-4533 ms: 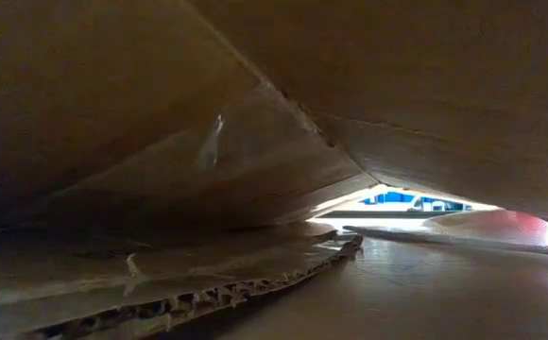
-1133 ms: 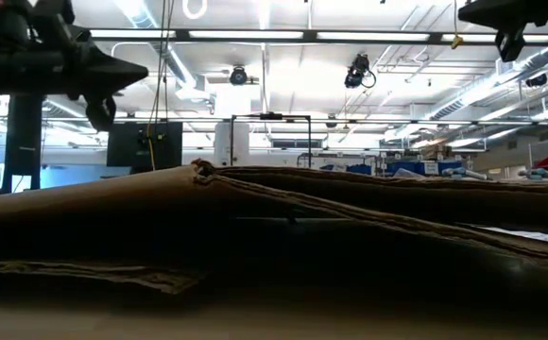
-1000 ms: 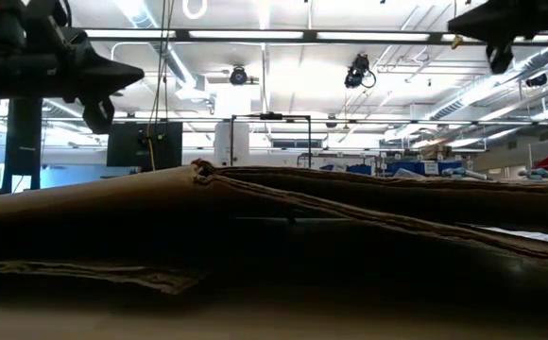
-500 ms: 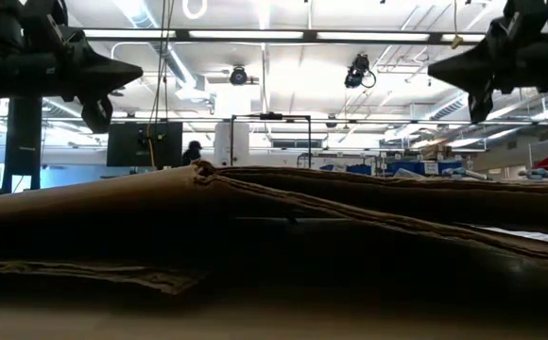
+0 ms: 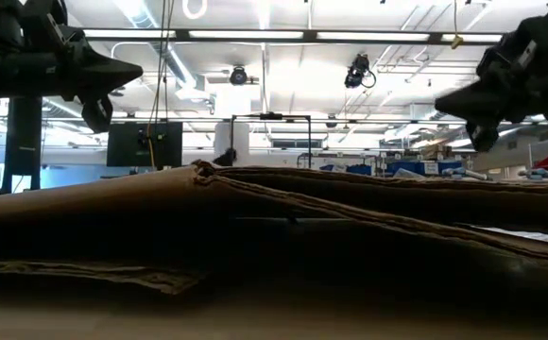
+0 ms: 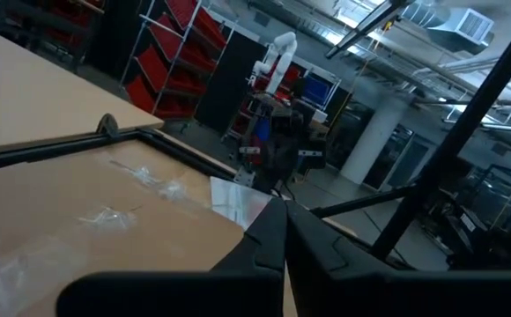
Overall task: Unpack boxes
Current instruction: Break down the cardboard box until it is fully flat using the red cutter, then return to Home Position
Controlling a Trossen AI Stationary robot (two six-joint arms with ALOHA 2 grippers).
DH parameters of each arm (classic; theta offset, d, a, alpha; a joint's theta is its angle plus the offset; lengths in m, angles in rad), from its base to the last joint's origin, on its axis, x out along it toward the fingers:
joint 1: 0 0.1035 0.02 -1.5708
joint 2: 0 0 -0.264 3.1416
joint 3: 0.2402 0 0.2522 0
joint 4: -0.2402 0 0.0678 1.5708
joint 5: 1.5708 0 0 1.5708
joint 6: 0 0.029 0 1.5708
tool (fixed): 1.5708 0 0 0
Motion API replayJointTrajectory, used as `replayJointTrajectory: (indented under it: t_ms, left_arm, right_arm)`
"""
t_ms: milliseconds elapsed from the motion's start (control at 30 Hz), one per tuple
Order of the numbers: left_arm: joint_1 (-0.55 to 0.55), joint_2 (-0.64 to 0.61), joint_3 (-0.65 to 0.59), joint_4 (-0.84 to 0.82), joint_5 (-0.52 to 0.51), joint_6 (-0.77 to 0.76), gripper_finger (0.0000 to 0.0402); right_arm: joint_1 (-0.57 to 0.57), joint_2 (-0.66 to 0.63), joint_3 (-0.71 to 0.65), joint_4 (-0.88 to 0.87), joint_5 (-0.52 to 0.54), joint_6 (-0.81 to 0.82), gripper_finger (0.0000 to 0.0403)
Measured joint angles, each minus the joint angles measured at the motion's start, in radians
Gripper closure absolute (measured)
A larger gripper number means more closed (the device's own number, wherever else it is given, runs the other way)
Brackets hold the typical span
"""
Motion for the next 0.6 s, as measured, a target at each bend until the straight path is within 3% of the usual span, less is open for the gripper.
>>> replayJointTrajectory:
  t_ms: [100,600]
  left_arm:
    - [0.0,0.0,0.0,0.001,0.0,0.0,0.0389]
    - [0.0,0.0,0.0,0.0,0.0,0.0,0.0387]
  right_arm:
    - [0.0,0.003,0.0,-0.087,-0.037,0.034,0.0379]
    - [0.0,0.012,0.0,-0.083,-0.048,0.043,0.038]
